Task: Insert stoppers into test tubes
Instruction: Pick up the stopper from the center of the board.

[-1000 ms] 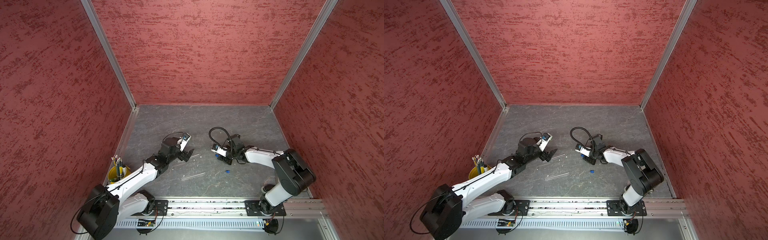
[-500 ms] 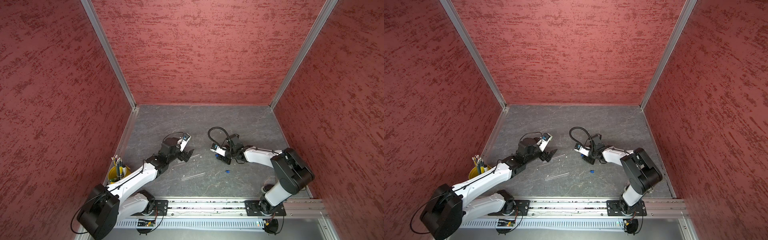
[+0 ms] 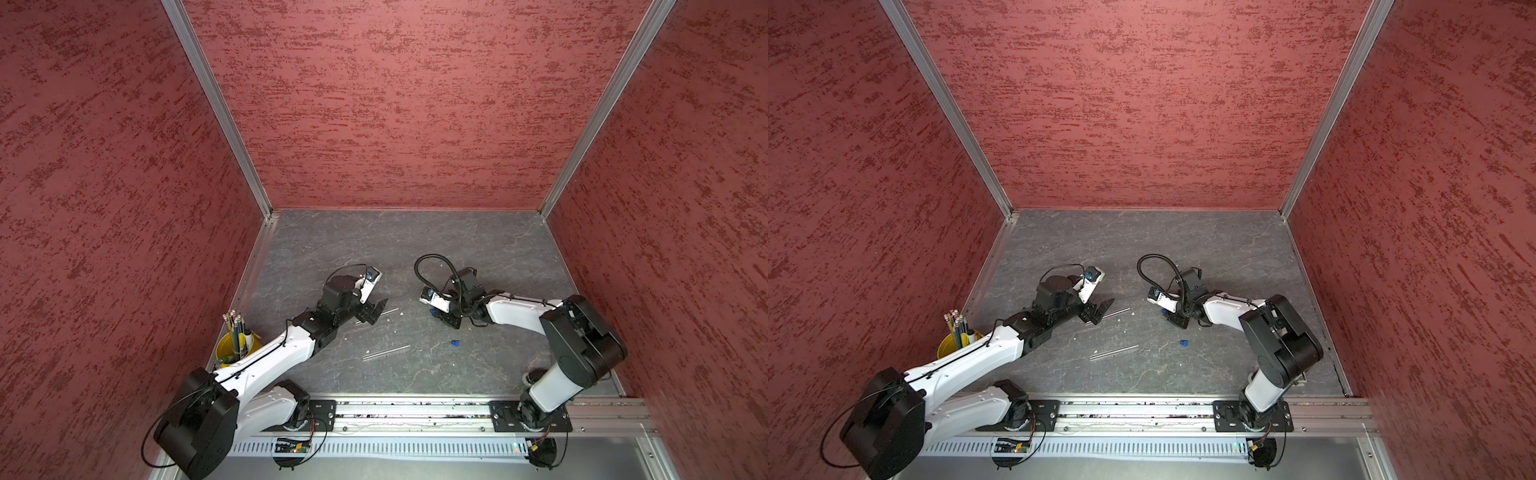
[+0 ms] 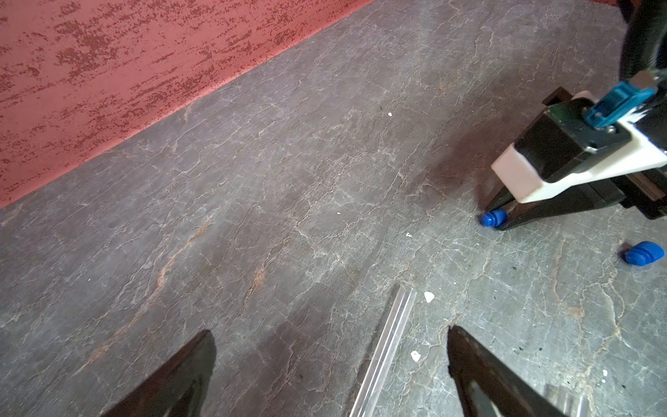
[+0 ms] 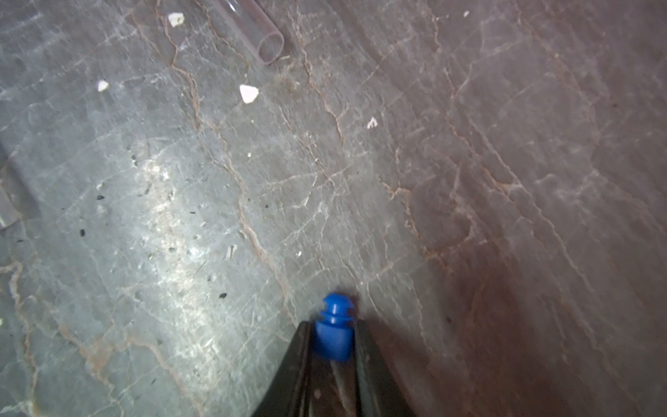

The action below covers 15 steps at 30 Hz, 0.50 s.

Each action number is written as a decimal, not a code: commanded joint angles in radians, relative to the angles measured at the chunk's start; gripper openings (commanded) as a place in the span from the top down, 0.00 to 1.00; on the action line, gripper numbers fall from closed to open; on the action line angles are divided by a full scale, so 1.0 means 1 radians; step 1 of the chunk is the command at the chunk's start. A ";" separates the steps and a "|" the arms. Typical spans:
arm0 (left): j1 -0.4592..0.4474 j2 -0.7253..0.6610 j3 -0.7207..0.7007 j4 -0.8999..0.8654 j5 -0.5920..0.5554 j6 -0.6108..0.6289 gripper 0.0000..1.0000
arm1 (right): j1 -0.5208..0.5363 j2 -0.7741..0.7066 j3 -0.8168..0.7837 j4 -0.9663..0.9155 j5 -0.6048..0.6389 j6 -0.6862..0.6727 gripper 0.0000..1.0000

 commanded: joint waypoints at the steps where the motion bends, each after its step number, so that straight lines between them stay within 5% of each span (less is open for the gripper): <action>1: -0.004 0.020 0.013 -0.018 -0.013 0.011 0.01 | 0.009 0.024 0.009 -0.035 0.055 -0.037 0.78; 15: -0.022 0.104 0.209 -0.370 0.019 0.038 0.01 | 0.010 -0.023 -0.027 0.013 0.070 -0.018 0.81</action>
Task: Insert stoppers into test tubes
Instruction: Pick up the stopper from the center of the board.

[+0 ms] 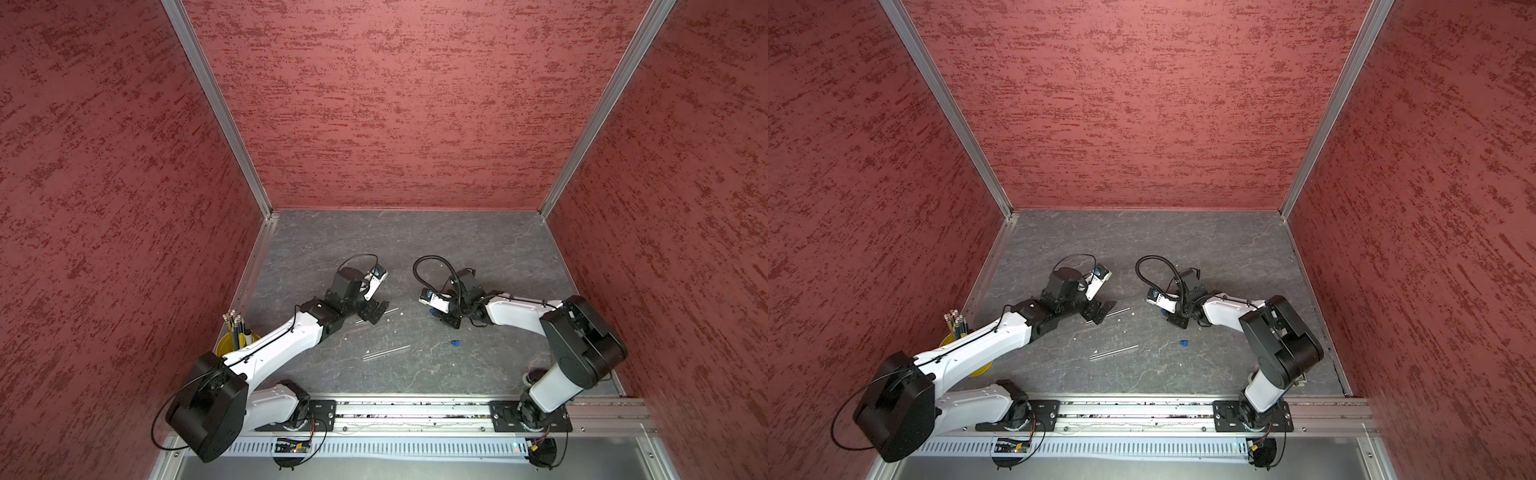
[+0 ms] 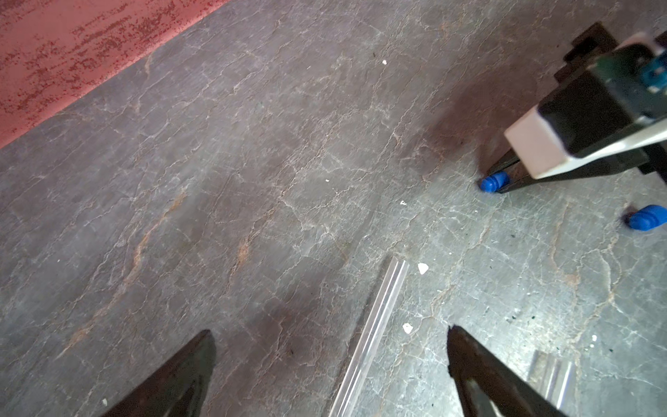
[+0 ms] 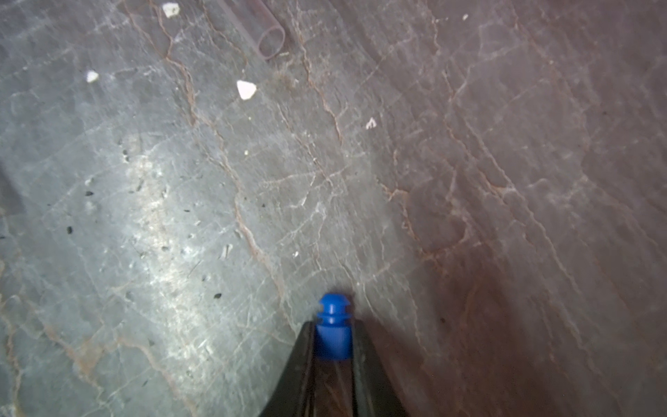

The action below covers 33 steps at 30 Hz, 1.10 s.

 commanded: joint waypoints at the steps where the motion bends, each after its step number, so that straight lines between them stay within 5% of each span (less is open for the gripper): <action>1: -0.007 0.006 0.048 -0.141 0.013 0.031 0.01 | 0.005 -0.017 -0.025 0.009 0.031 -0.006 0.81; 23: 0.050 0.157 0.077 -0.247 0.159 0.184 0.01 | -0.001 -0.021 0.009 -0.012 0.022 -0.013 0.83; 33: 0.110 0.254 0.123 -0.268 0.213 0.249 0.17 | -0.001 -0.026 0.004 -0.014 0.022 -0.017 0.84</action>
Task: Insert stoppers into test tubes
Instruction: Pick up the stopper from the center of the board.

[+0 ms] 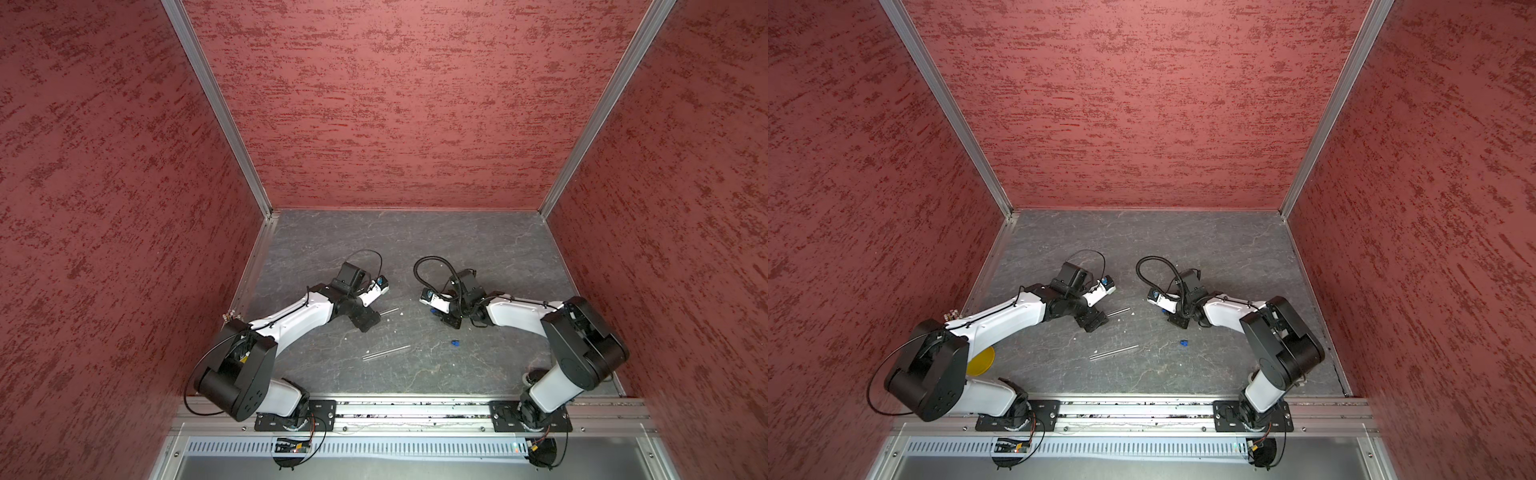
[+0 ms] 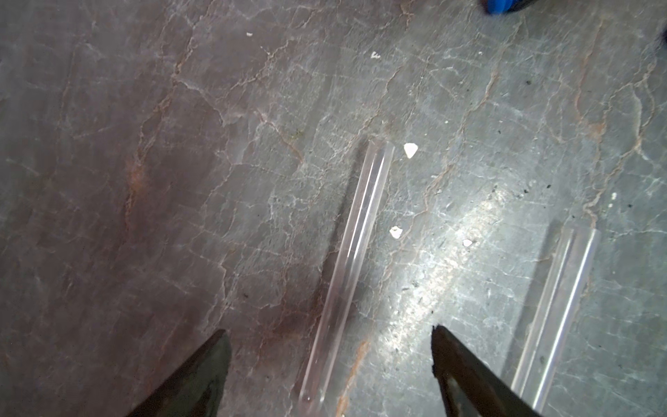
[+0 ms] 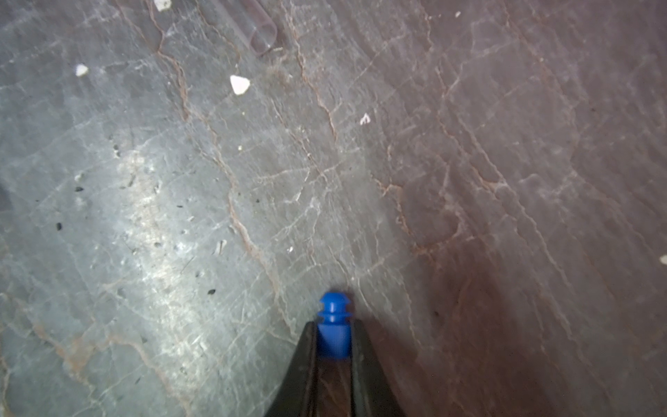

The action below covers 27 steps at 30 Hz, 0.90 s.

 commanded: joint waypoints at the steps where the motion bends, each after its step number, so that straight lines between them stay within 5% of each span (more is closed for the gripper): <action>1: 0.009 0.033 0.030 -0.014 0.040 0.036 0.17 | -0.001 -0.020 0.012 -0.023 0.018 -0.016 0.84; 27: -0.032 0.180 0.066 -0.012 0.017 0.050 0.59 | -0.004 -0.016 0.008 -0.022 0.028 -0.024 0.85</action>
